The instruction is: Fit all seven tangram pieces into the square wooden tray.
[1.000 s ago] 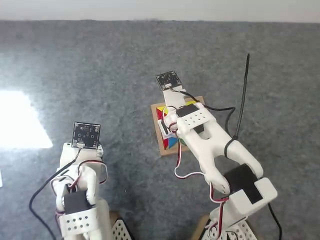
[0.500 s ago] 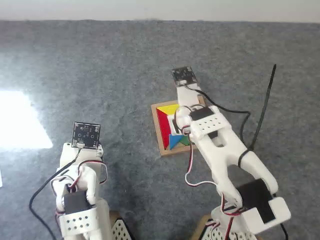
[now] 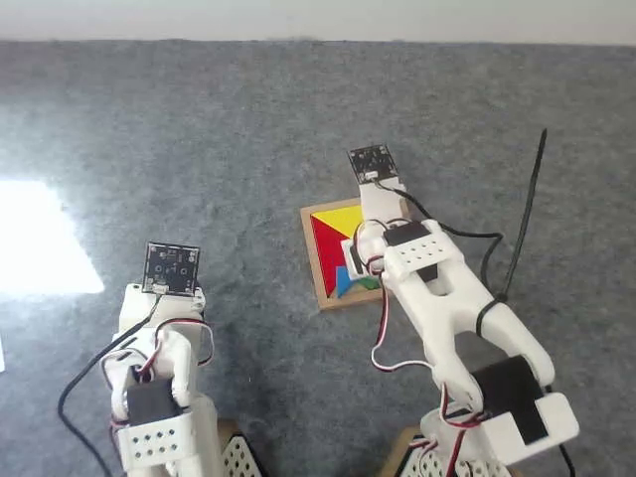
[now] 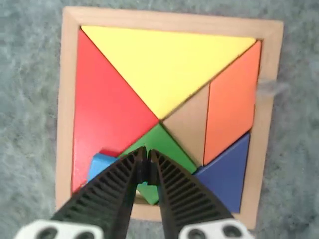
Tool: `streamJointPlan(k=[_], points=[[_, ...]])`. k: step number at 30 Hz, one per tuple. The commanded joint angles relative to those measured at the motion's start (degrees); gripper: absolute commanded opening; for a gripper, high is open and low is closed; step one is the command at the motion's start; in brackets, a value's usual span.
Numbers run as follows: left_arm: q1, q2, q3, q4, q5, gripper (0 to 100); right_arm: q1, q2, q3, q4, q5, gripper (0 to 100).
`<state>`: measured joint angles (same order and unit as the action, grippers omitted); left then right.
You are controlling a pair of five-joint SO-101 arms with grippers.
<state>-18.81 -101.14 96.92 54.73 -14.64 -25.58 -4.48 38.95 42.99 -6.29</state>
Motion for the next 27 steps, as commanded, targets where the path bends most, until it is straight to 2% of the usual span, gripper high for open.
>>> streamJointPlan(k=[1,11,21,27], points=[[0.26,-0.53,-0.40,-1.41,-0.53,6,0.48,-1.27,1.32,0.66,0.79,0.6],[0.26,-0.53,-0.40,-1.41,-0.53,6,-0.75,-2.15,2.73,1.10,0.53,0.6],[0.26,-0.53,-0.40,-1.41,-0.53,6,-3.38,-20.26,10.90,1.27,0.97,0.6],[0.26,-0.53,-0.40,-1.41,-0.53,6,-3.74,-16.31,13.10,-2.42,1.85,0.6]])
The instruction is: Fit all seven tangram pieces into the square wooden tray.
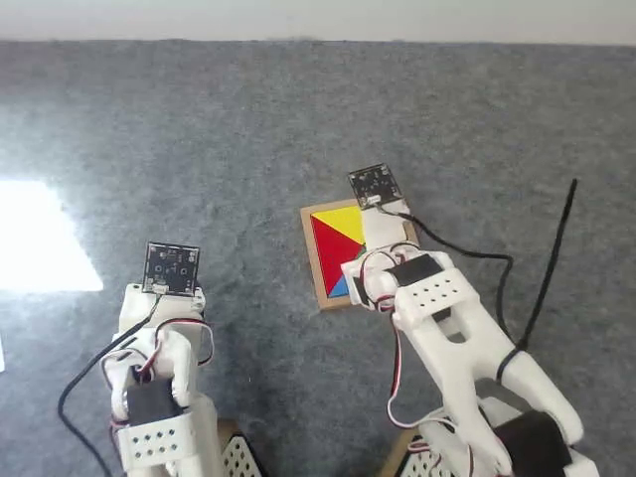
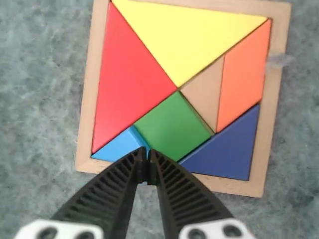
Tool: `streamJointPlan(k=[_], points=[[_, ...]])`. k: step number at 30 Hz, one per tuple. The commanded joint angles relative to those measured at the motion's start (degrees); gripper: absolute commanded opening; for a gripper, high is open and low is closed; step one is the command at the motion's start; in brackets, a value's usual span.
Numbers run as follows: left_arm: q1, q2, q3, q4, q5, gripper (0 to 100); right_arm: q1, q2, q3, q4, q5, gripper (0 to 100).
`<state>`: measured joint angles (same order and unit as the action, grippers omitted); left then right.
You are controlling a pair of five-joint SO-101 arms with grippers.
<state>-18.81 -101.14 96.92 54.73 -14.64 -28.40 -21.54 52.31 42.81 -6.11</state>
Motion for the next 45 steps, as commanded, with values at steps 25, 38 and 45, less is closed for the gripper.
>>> streamJointPlan(k=[25,38,45], points=[[0.79,-0.44,-0.40,-1.14,-0.26,6,6.46,-34.95,11.16,6.64,9.49,0.6],[0.35,-0.26,-0.40,2.29,-0.35,6,31.34,-83.65,38.33,18.42,13.10,0.6],[0.44,-1.32,-0.40,15.47,-0.26,6,36.53,-80.13,44.31,15.34,13.36,0.6]])
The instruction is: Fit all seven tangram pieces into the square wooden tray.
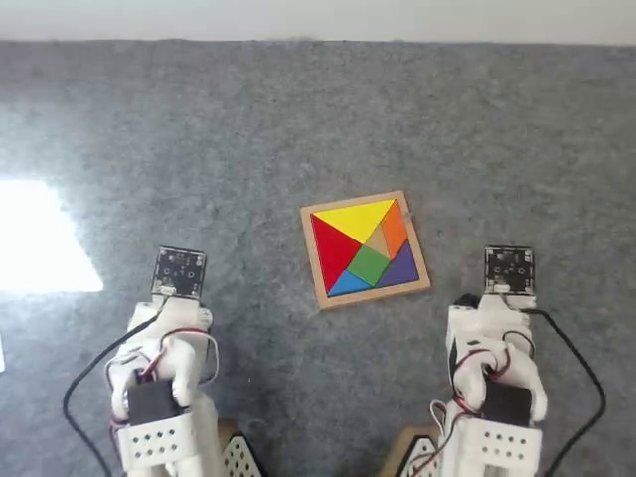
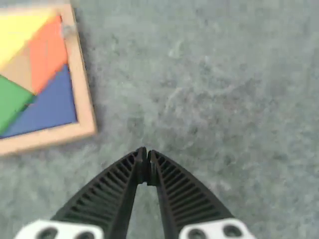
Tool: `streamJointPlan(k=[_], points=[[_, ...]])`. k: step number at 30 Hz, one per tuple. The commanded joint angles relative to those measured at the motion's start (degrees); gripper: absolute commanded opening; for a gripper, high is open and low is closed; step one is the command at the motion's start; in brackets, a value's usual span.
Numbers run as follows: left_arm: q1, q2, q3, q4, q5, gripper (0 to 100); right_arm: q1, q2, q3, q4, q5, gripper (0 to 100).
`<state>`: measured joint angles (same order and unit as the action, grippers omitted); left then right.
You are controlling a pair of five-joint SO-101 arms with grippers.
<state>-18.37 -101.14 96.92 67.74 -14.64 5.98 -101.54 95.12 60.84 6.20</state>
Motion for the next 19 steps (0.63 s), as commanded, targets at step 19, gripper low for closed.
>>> streamJointPlan(k=[19], points=[[0.00,-1.85,-0.40,4.40,-0.35,6,2.59,-0.75,1.41,-2.24,8.88,0.6]])
